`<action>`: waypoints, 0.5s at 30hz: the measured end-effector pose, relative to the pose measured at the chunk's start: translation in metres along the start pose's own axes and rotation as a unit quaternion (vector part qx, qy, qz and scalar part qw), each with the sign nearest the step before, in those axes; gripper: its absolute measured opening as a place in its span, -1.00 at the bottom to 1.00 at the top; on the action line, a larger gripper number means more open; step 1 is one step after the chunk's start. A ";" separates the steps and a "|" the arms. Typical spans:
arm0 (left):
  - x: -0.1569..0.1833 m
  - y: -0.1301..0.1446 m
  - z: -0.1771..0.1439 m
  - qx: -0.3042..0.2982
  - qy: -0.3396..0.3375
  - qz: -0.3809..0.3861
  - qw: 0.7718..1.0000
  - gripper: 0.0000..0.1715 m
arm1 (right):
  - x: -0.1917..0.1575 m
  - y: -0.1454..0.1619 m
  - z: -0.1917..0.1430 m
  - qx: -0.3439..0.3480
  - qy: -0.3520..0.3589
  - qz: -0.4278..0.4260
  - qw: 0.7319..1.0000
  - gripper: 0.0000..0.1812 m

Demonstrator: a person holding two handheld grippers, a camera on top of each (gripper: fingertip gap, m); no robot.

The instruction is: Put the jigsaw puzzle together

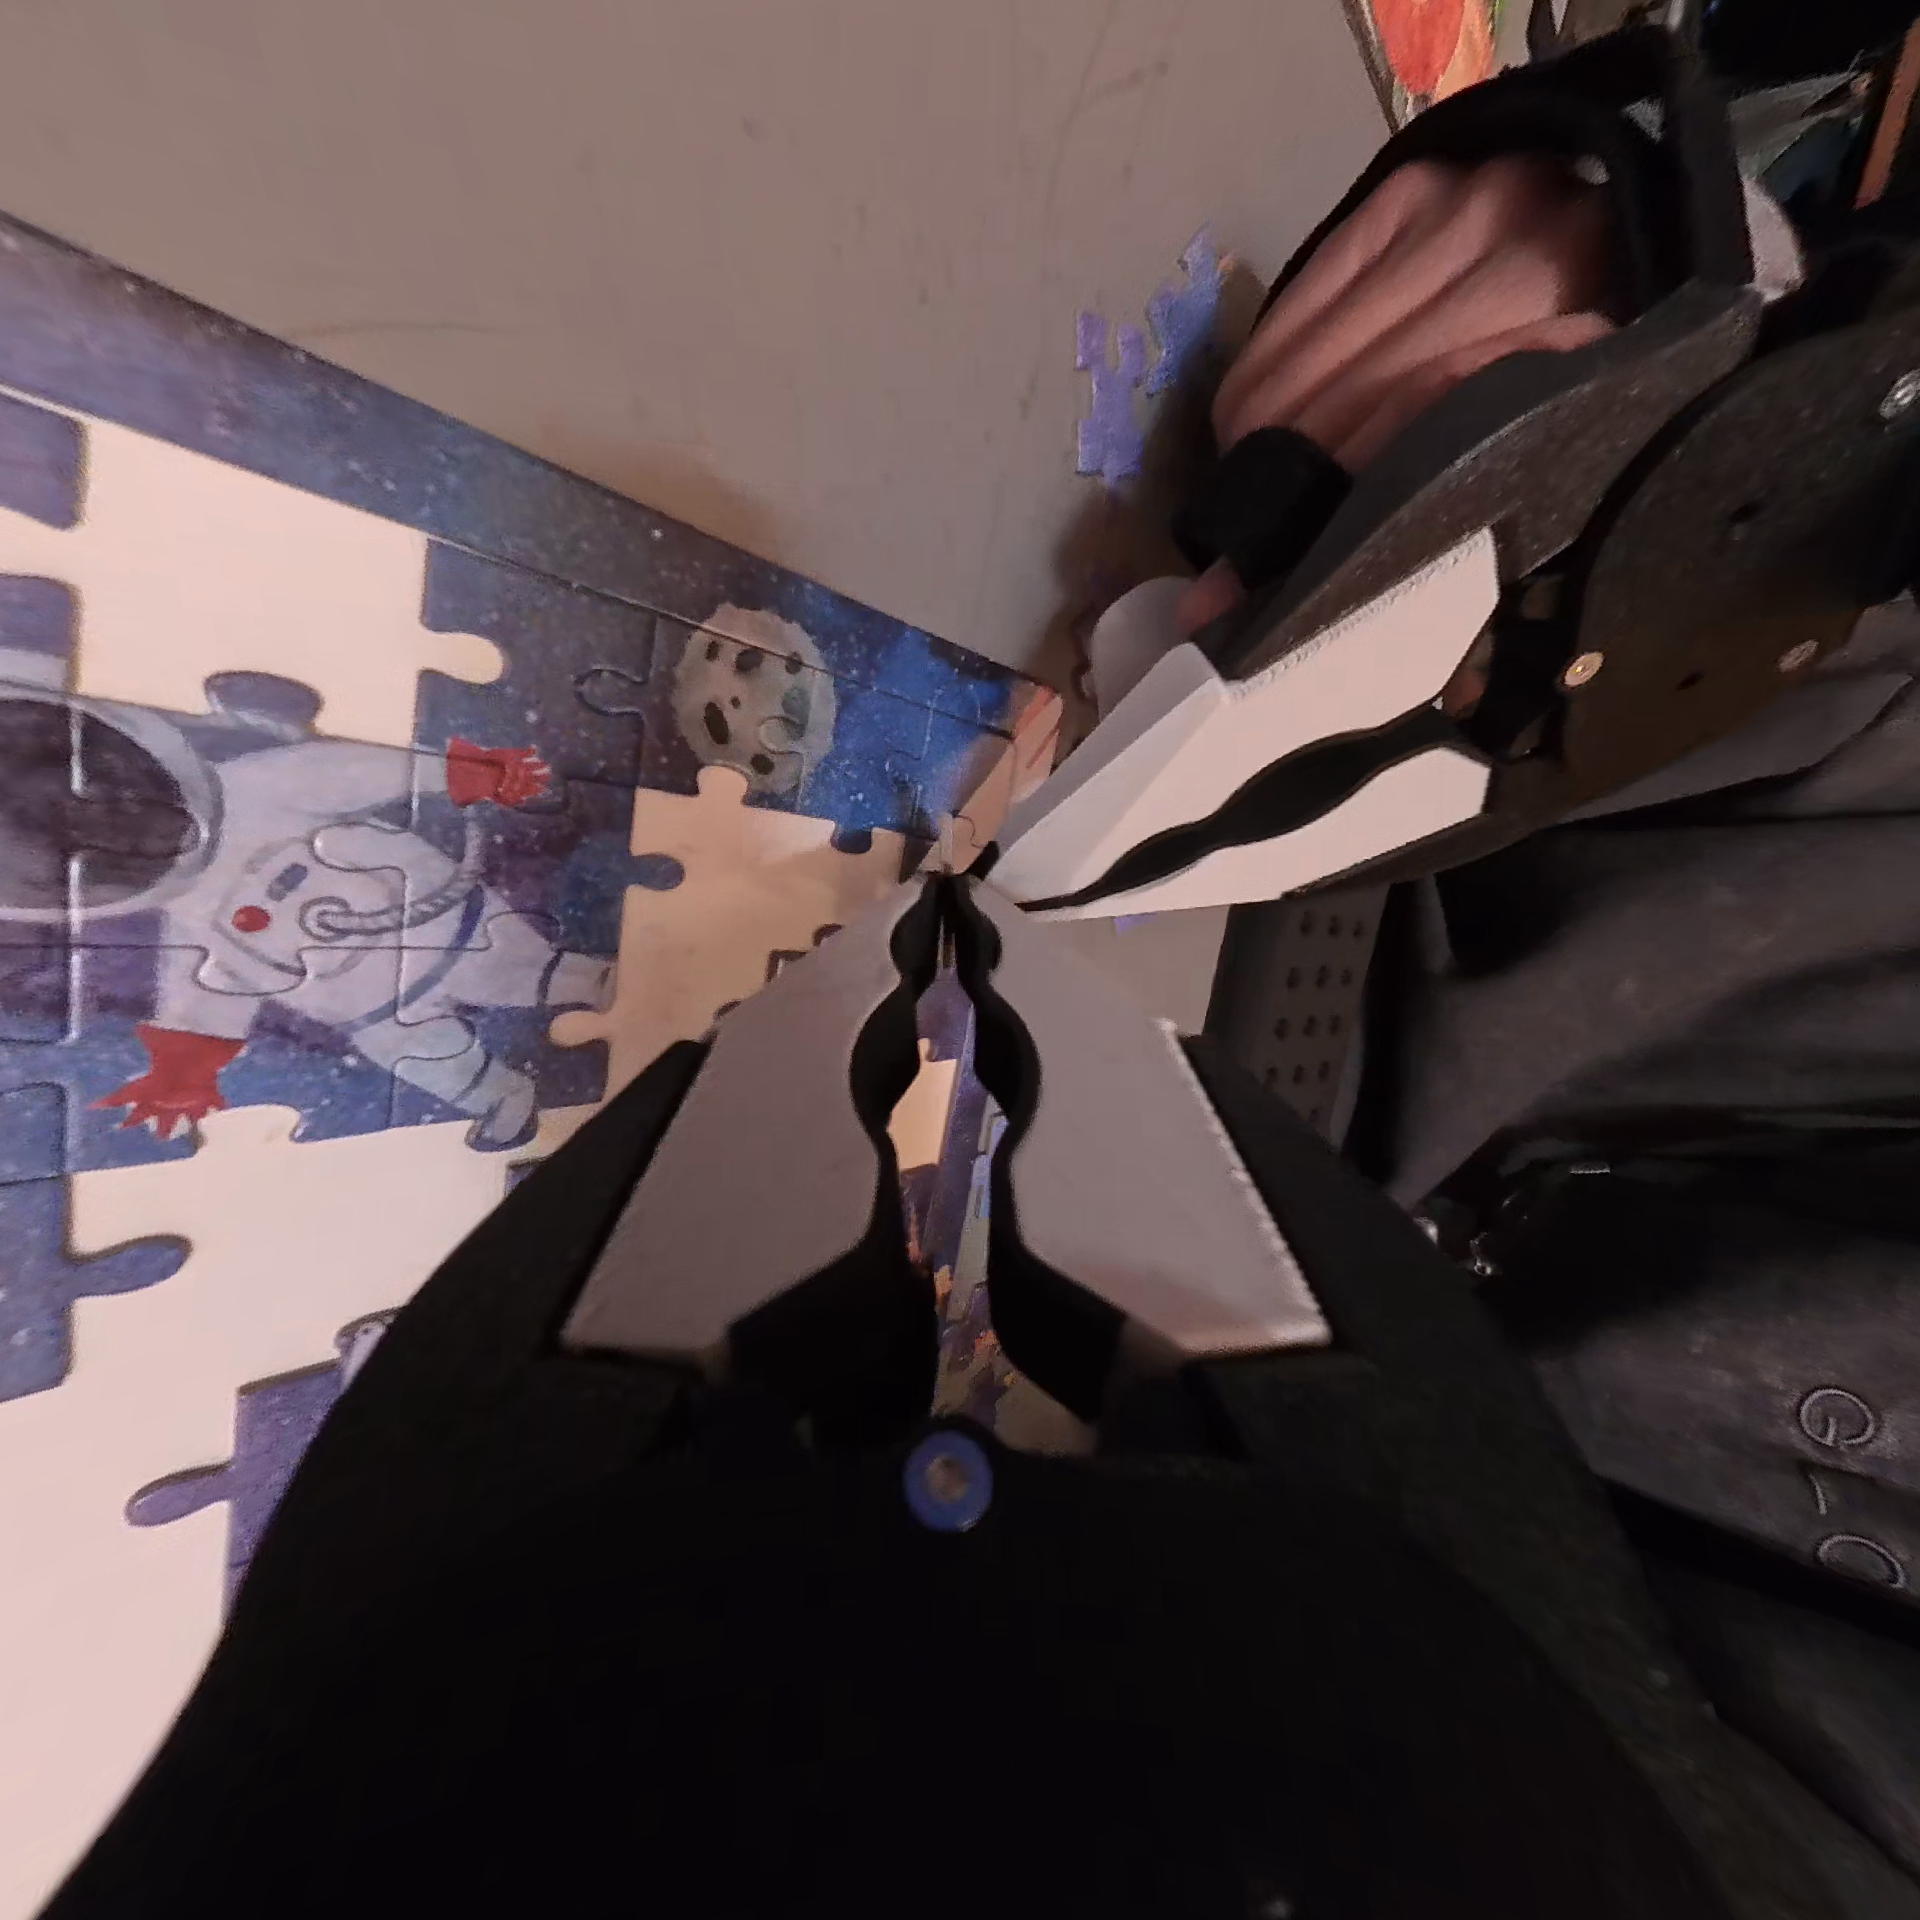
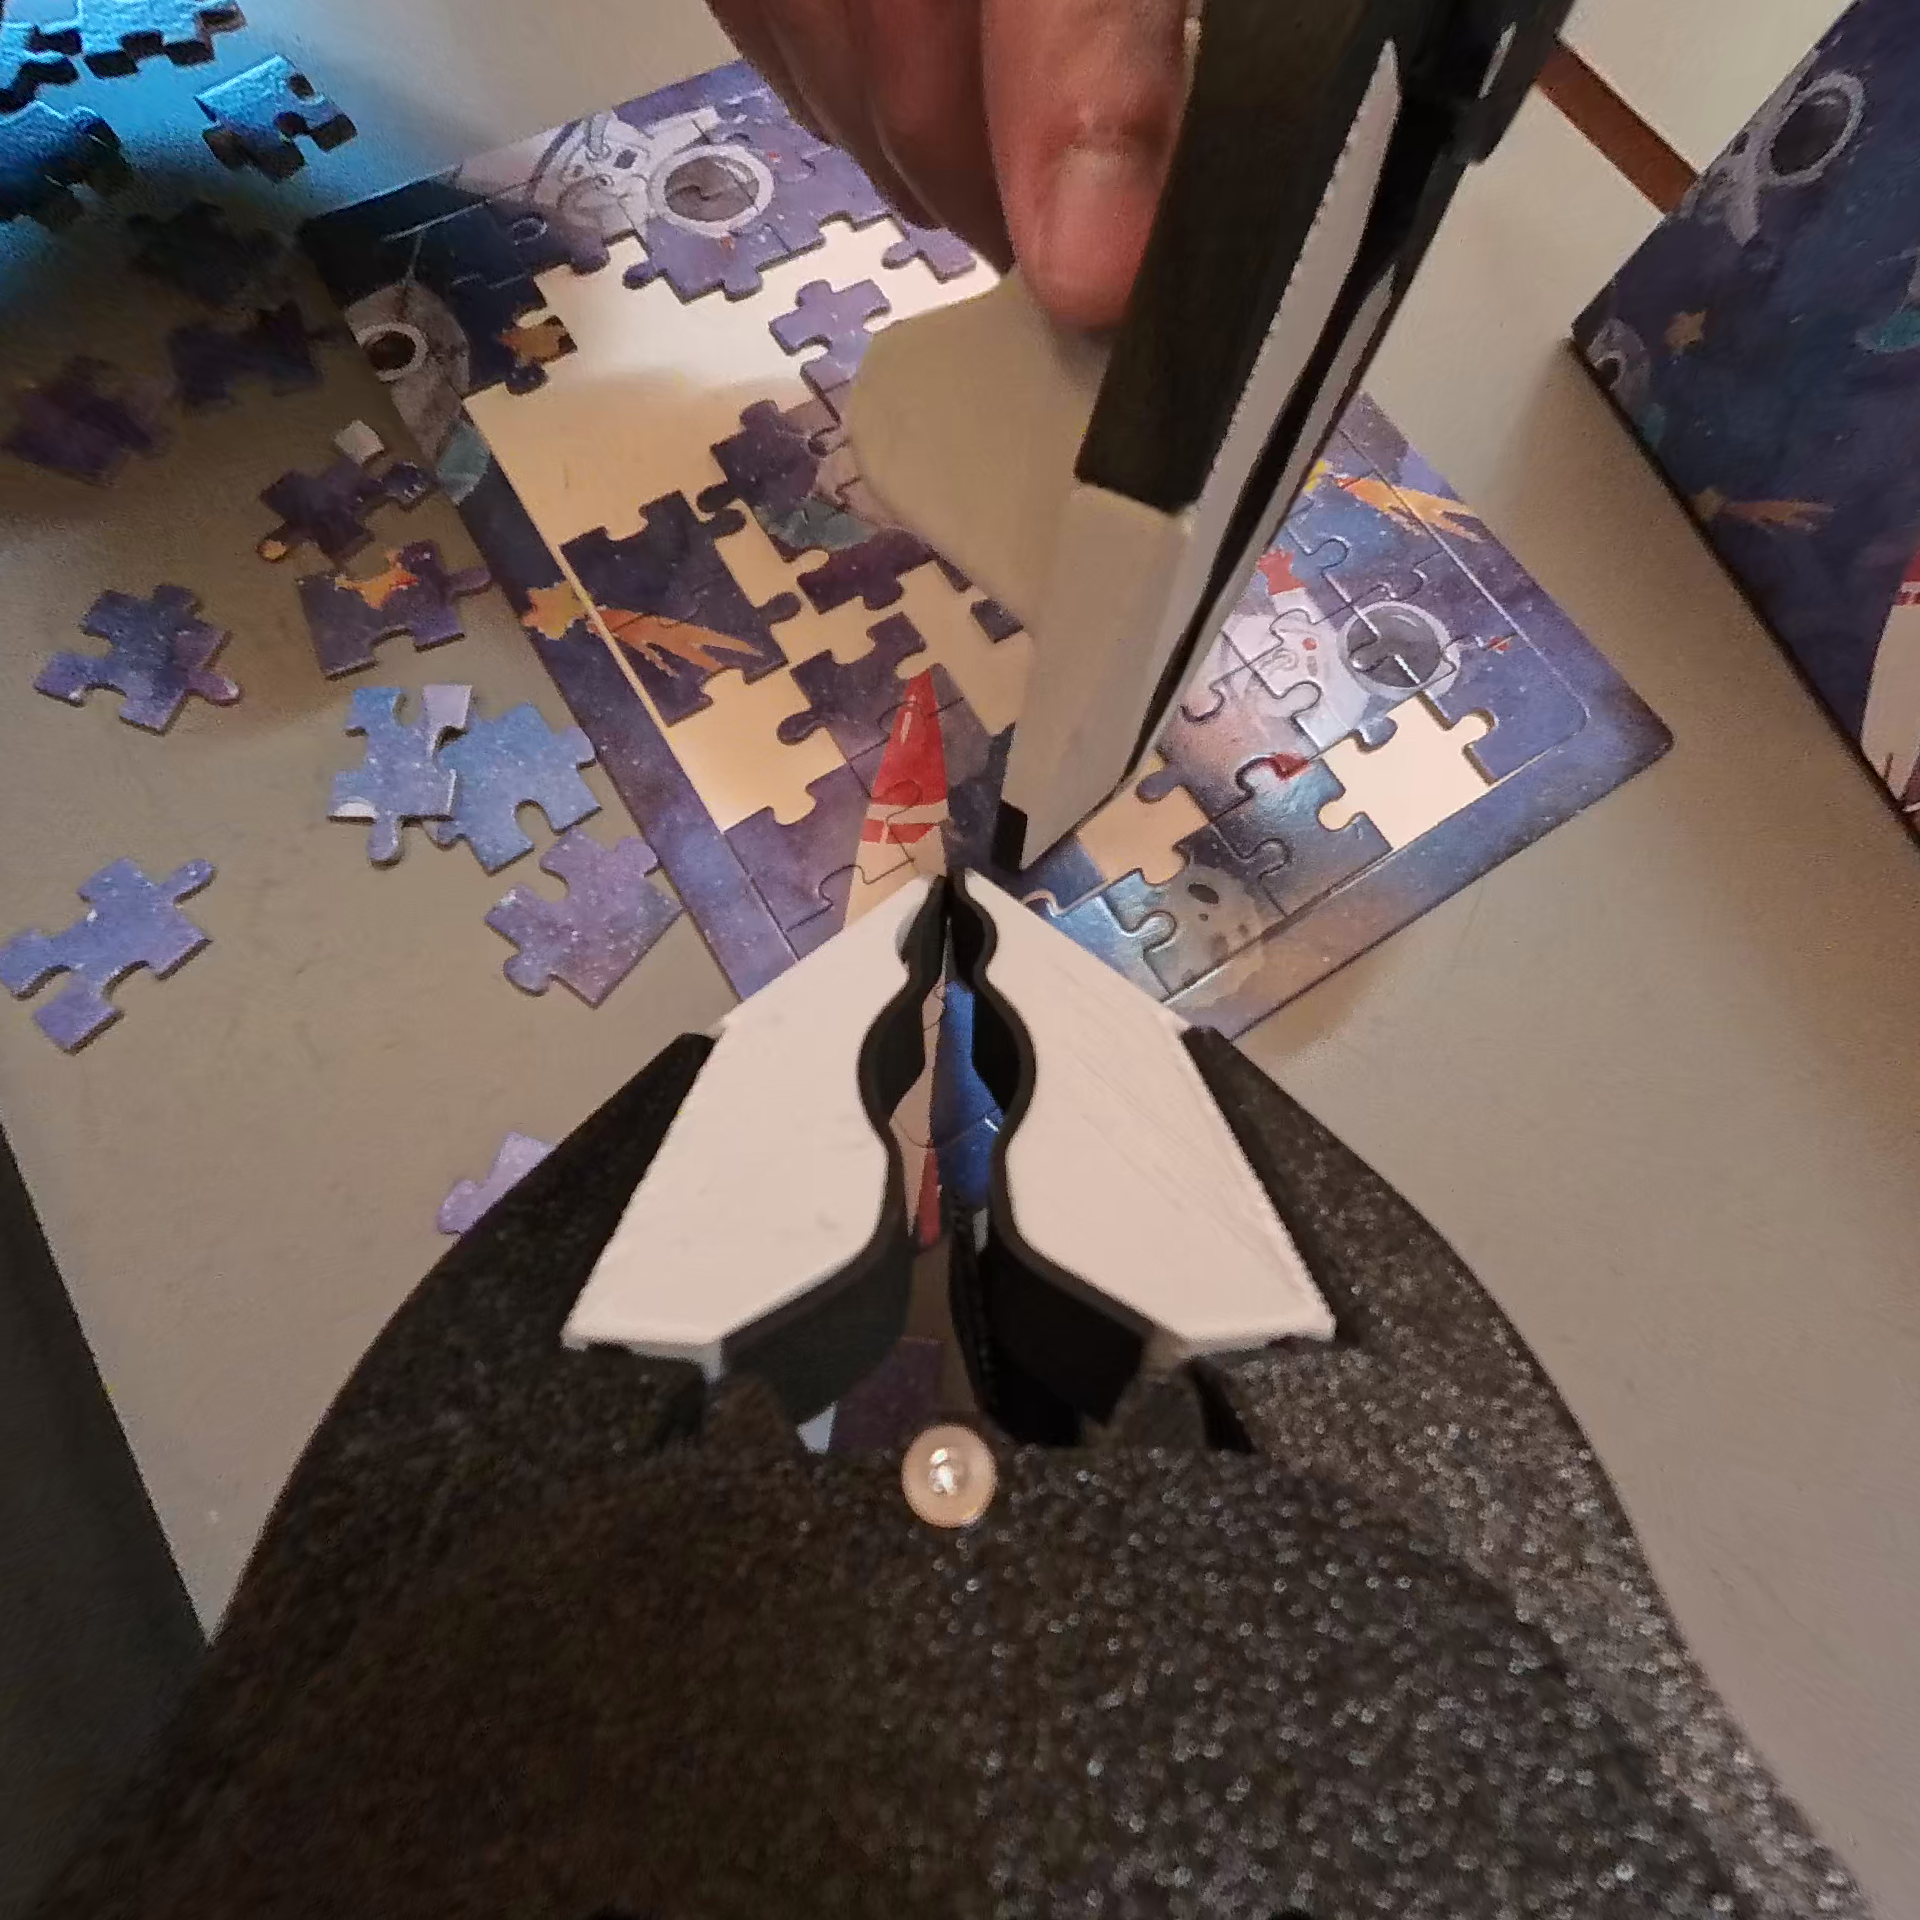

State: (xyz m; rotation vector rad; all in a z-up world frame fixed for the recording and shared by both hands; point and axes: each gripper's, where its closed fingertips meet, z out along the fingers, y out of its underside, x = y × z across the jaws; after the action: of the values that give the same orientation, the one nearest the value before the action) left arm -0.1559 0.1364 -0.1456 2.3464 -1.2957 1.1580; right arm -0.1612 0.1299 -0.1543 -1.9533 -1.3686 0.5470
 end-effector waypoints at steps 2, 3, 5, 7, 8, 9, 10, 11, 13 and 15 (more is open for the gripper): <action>-0.003 0.001 0.000 0.000 -0.002 -0.002 1.000 -0.99 | 0.001 0.002 0.001 -0.006 0.003 0.001 1.000 -1.00; -0.004 0.001 0.000 0.000 -0.003 -0.003 1.000 -0.99 | 0.002 0.003 0.003 -0.011 0.004 0.000 1.000 -1.00; -0.006 0.002 0.001 -0.002 -0.004 -0.004 1.000 -0.99 | 0.001 0.006 0.005 -0.017 0.002 0.000 1.000 -1.00; -0.007 0.001 0.002 0.002 -0.001 -0.008 1.000 -0.99 | 0.001 0.007 0.006 -0.020 0.003 -0.004 1.000 -1.00; -0.007 0.000 0.003 0.005 0.002 -0.011 1.000 -0.99 | 0.001 0.006 0.006 -0.019 0.006 -0.006 1.000 -1.00; -0.006 0.000 0.005 0.007 0.007 -0.015 1.000 -0.99 | 0.001 0.005 0.005 -0.016 0.006 -0.006 1.000 -1.00; -0.007 0.000 0.005 0.008 0.008 -0.018 1.000 -0.99 | 0.001 0.005 0.005 -0.015 0.005 -0.005 1.000 -1.00; -0.008 0.001 0.006 0.008 0.009 -0.022 1.000 -0.99 | 0.001 0.005 0.005 -0.015 0.004 -0.002 1.000 -1.00; -0.008 0.001 0.005 0.012 0.012 -0.025 1.000 -0.99 | 0.002 0.006 0.005 -0.018 0.006 -0.001 1.000 -1.00; -0.009 0.001 0.005 0.015 0.009 -0.026 1.000 -0.99 | 0.002 0.005 0.005 -0.016 0.007 -0.002 1.000 -1.00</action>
State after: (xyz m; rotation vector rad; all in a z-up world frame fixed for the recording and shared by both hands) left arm -0.1573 0.1391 -0.1556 2.3699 -1.2130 1.1876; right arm -0.1604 0.1324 -0.1614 -1.9747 -1.3808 0.5126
